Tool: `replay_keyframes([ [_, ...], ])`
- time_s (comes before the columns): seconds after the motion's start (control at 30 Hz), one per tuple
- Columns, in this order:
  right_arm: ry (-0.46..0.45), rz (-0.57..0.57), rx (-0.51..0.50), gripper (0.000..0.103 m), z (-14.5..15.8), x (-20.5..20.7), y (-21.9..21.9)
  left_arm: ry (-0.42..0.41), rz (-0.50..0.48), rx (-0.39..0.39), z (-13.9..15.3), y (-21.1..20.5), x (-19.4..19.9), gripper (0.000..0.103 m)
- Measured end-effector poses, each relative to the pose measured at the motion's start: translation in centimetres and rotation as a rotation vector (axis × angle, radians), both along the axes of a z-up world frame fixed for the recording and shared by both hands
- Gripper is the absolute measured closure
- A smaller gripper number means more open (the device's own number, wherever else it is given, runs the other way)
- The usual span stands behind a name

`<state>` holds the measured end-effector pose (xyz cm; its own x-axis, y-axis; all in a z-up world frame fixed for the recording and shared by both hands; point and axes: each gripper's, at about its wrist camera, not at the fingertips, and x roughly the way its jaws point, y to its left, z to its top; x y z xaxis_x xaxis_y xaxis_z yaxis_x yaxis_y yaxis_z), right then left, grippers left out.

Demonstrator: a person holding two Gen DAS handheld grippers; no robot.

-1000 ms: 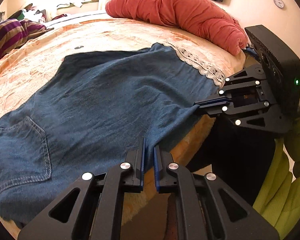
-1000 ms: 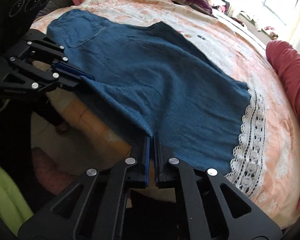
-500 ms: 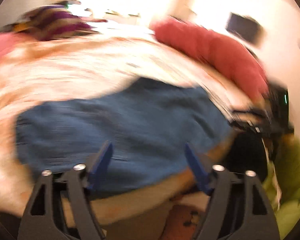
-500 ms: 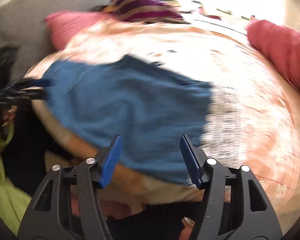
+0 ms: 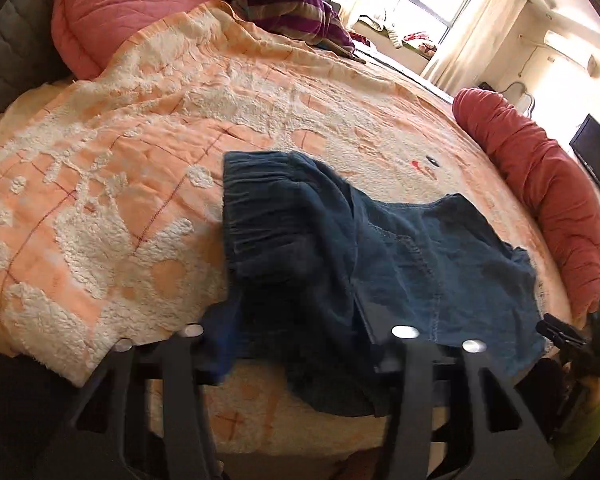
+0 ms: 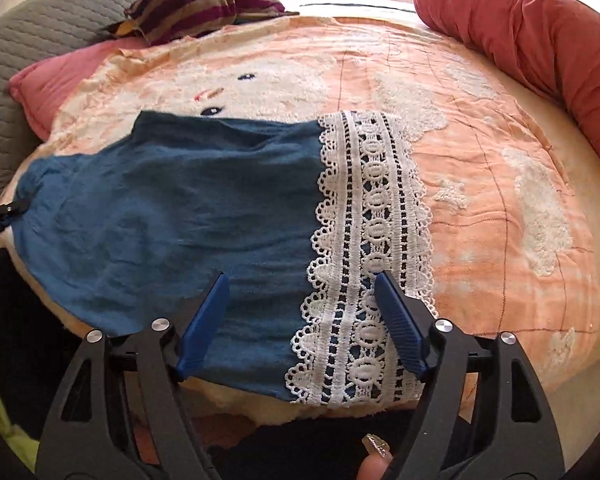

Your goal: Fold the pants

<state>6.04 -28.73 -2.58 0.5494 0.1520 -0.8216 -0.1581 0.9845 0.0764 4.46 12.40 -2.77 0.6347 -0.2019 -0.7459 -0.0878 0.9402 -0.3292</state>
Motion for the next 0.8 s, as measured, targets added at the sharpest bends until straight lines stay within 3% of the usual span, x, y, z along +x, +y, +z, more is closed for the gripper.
replay_keyframes([
  [0.07,0.001,0.002,-0.007,0.034,-0.2,-0.2,0.5,-0.006,-0.008,-0.02,0.5,0.7,-0.2,0.061],
  [0.17,0.008,0.008,-0.009,0.033,-0.3,-0.1,0.5,0.002,-0.01,0.036,0.3,1.2,-0.3,0.061],
  [0.33,0.017,0.014,-0.036,0.031,-0.5,0.0,0.8,0.039,-0.01,0.058,-0.5,1.3,-0.3,0.046],
  [0.53,-0.032,0.01,-0.011,0.029,0.4,-0.5,0.6,-0.134,0.037,0.147,4.8,1.3,-2.1,0.032],
  [0.6,-0.087,0.002,0.036,0.028,1.4,-0.9,0.3,-0.196,0.008,0.164,7.0,0.4,-1.9,0.023],
  [0.8,-0.159,-0.028,0.078,0.028,3.0,0.9,0.1,-0.242,-0.197,0.104,9.1,-5.4,2.4,0.022],
])
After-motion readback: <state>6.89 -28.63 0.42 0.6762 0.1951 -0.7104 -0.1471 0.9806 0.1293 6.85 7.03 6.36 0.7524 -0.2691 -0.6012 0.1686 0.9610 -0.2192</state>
